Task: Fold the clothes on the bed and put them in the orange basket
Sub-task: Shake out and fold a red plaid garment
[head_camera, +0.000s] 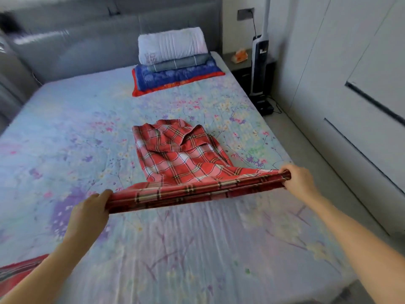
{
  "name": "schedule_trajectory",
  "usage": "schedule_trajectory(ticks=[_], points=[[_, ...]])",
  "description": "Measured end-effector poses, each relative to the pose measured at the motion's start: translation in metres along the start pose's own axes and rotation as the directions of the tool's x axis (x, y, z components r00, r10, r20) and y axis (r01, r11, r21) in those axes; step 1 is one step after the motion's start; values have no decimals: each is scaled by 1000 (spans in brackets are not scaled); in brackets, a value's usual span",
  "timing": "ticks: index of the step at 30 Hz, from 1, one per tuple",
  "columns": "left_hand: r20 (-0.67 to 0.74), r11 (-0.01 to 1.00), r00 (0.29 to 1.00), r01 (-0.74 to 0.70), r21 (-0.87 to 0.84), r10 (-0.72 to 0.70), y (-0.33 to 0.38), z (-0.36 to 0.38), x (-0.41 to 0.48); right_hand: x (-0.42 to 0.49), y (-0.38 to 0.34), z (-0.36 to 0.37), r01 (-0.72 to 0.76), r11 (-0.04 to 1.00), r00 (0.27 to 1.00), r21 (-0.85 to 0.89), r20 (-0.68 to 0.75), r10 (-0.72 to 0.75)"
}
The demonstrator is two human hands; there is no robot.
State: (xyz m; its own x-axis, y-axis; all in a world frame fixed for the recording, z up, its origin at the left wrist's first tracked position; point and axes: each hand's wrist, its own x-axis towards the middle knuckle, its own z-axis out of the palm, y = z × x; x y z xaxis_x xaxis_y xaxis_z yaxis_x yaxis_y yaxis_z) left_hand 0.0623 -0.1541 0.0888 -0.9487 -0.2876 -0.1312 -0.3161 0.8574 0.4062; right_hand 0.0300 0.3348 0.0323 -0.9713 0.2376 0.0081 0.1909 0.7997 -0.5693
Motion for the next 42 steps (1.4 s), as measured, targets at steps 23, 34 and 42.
schedule_trajectory(ticks=[23, 34, 42], points=[[-839, 685, 436, -503, -527, -325, 141, -434, -3, 39, -430, -365, 483, 360, 865, 798, -499, -54], [-278, 403, 893, -123, -907, -354, 107, -467, 45, 82, -462, -360, -128, 668, 979, 733, 199, -32], [-522, 346, 739, -400, -848, -426, 125, -473, 106, 118, -494, -324, 150, 187, 988, 971, -152, -3]])
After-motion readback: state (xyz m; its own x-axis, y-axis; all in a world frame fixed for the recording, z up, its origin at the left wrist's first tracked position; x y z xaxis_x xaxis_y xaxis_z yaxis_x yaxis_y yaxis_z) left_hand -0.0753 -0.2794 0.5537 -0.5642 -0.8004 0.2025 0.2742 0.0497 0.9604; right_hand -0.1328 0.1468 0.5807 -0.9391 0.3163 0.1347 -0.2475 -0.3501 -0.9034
